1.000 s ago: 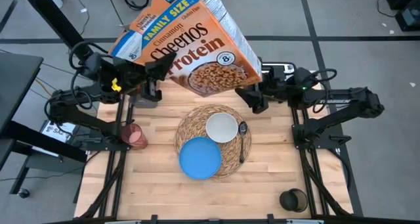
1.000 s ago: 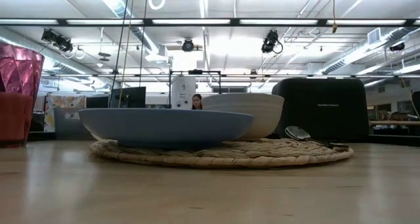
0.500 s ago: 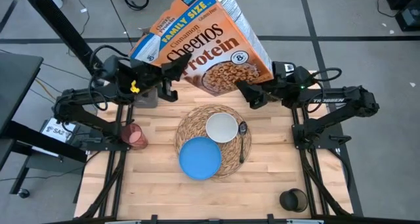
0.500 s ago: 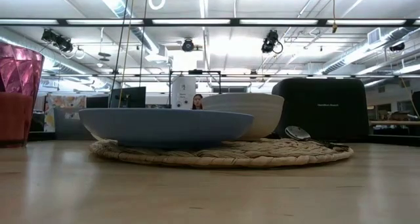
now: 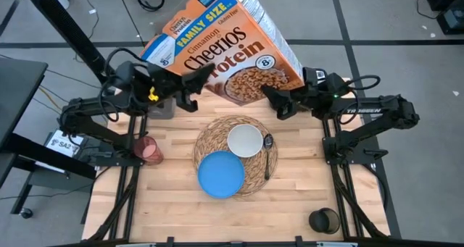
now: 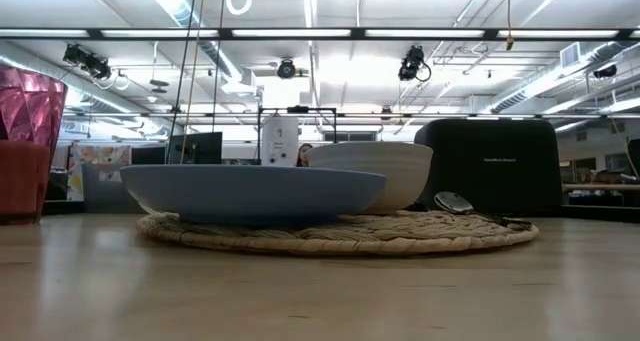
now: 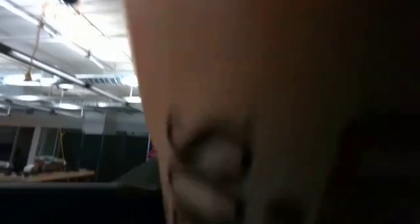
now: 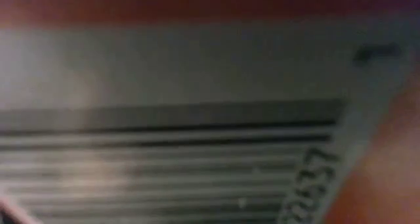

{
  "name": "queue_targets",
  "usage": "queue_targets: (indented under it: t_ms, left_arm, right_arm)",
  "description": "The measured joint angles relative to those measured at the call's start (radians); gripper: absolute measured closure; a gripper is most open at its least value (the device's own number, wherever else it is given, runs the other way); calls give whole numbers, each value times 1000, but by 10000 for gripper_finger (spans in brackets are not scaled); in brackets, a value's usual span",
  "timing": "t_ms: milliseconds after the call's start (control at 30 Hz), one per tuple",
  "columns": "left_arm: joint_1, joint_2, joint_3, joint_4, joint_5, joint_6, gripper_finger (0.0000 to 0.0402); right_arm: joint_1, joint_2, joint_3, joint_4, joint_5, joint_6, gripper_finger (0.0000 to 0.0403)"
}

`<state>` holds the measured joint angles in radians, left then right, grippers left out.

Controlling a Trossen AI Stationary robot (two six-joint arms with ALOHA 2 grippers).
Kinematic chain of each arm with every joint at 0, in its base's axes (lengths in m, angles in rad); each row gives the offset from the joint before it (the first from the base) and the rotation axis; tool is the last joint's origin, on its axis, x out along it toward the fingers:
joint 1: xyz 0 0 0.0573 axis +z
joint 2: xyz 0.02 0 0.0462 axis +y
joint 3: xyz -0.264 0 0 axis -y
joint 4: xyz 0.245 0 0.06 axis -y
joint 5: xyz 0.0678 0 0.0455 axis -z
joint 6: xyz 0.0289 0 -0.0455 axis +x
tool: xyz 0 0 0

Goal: Arrange a breakfast setting
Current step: Pour the cereal into the white bowl

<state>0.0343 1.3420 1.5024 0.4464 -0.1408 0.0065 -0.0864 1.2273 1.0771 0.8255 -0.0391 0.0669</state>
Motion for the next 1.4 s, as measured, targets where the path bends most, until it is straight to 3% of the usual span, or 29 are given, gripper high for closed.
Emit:
queue_targets:
  t_ms: [133, 300, 533, 833, 1100, 1267, 1400]
  left_arm:
    - [-31, -38, -4, -115, 1, 3, 159]
    - [-100, -133, -4, -399, 1, -35, 115]
    - [-218, -212, -5, -849, -9, -229, 107]
    - [-334, -212, -5, -1162, -220, -511, 107]
    - [-385, -204, -5, -1244, -438, -688, 107]
    - [-377, -184, -4, -1190, -629, -729, 107]
    - [-349, -183, -4, -1115, -709, -729, 107]
  right_arm:
    - [13, -21, -1, -21, -4, -4, 113]
    - [29, -79, -23, -54, 4, -16, 114]
    - [33, -225, -146, -183, 37, 30, 114]
    - [55, -510, -304, -529, 85, 92, 114]
    - [59, -784, -377, -830, 105, 140, 114]
    - [59, -922, -393, -1045, 81, 137, 114]
    - [59, -1019, -393, -1220, 58, 128, 114]
